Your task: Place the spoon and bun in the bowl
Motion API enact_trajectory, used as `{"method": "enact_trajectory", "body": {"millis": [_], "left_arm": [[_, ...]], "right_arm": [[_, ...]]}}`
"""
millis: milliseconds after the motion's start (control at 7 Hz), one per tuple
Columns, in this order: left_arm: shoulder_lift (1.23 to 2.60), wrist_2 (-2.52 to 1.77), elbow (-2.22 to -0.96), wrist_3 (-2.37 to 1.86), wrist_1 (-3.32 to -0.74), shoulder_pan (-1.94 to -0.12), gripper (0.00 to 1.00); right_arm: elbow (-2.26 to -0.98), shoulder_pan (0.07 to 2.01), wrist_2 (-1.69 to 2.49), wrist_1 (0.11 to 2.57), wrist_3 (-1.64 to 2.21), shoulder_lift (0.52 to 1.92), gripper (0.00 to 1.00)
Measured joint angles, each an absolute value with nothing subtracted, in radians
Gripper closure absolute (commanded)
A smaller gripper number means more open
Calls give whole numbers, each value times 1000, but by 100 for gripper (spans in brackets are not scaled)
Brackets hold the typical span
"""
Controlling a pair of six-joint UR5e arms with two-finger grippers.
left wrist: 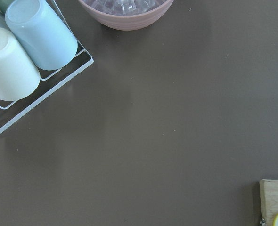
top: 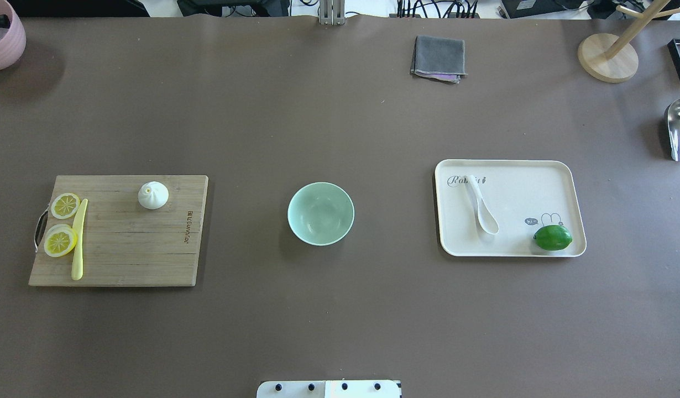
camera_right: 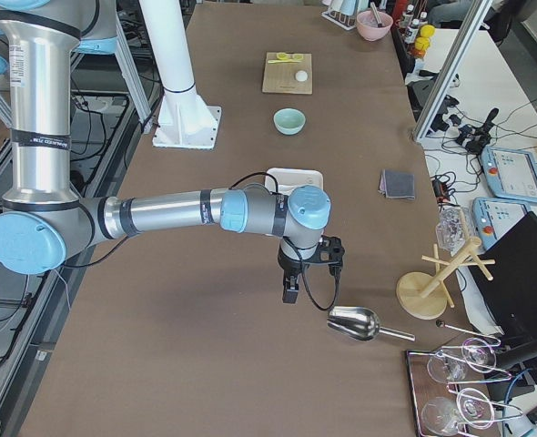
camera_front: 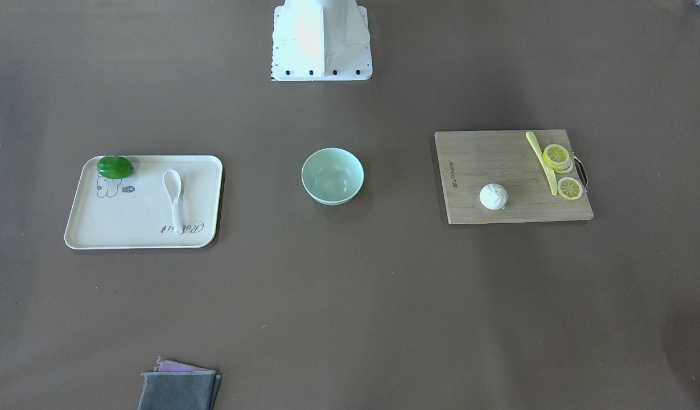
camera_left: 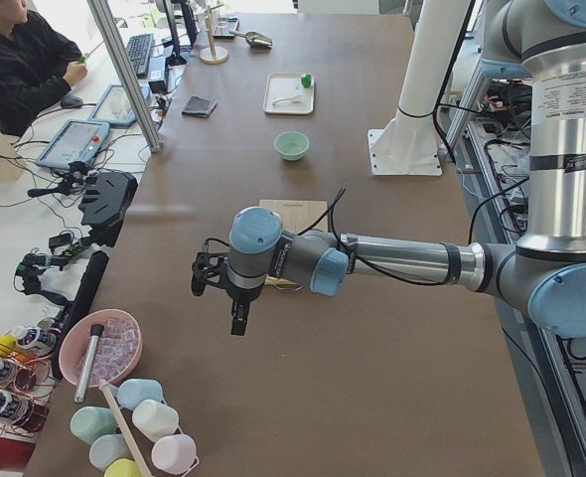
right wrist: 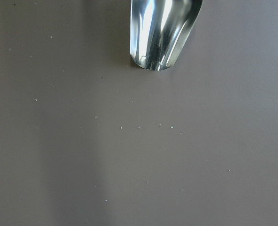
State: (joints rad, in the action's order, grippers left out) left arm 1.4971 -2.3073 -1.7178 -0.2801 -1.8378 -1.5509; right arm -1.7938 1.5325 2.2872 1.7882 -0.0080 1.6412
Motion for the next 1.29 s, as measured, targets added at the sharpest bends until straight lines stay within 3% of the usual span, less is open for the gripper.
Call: {"method": "enact_trajectory", "body": {"millis": [857, 1286], "left_arm": [[1510, -2307, -1727, -280, -1841, -1547, 2], [1570, -2339, -1750, -281, -1901, -1439, 2]], "right_arm": [[-1819, 1527, 2286, 1766, -4, 1635, 0], [-1836, 1418, 2280, 1581, 18, 1609, 0]]}}
